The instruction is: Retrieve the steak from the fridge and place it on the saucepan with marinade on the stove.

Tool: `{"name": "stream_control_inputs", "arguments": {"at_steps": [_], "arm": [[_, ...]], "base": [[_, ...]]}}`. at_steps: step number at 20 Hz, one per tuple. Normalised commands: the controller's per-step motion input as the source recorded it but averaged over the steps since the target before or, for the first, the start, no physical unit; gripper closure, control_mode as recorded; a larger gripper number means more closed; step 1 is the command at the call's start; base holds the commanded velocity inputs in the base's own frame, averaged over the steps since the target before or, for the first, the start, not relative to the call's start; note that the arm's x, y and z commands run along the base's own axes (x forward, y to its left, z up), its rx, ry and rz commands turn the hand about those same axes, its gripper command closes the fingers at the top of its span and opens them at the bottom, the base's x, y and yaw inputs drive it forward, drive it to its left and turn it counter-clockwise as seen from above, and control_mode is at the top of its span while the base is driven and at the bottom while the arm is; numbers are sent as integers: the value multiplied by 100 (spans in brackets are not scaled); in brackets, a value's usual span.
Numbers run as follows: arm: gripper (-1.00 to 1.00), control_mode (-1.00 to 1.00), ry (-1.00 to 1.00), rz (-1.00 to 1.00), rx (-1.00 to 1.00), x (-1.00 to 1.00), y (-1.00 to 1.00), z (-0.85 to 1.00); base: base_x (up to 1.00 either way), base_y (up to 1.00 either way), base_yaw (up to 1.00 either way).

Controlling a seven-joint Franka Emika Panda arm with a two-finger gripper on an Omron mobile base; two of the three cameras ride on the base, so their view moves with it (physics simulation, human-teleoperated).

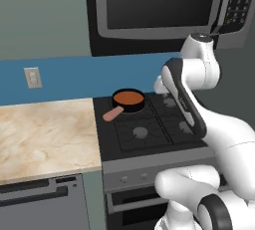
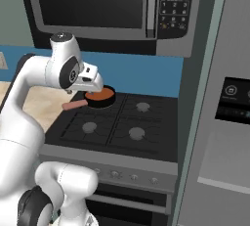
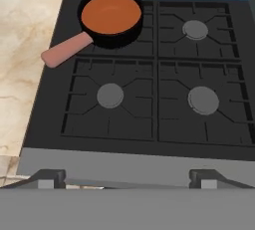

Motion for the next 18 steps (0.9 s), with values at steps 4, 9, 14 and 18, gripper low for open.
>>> {"name": "stream_control_inputs", "arguments": {"at_steps": [4, 9, 14, 18], "arm": [[-100, 100, 0, 0, 0, 0, 0, 0], [-100, 100, 0, 0, 0, 0, 0, 0], [-100, 100, 0, 0, 0, 0, 0, 0], [-100, 100, 0, 0, 0, 0, 0, 0]], "base": [[-61, -16, 0], [-45, -21, 0], [-46, -40, 0], [-47, -84, 0]]}}
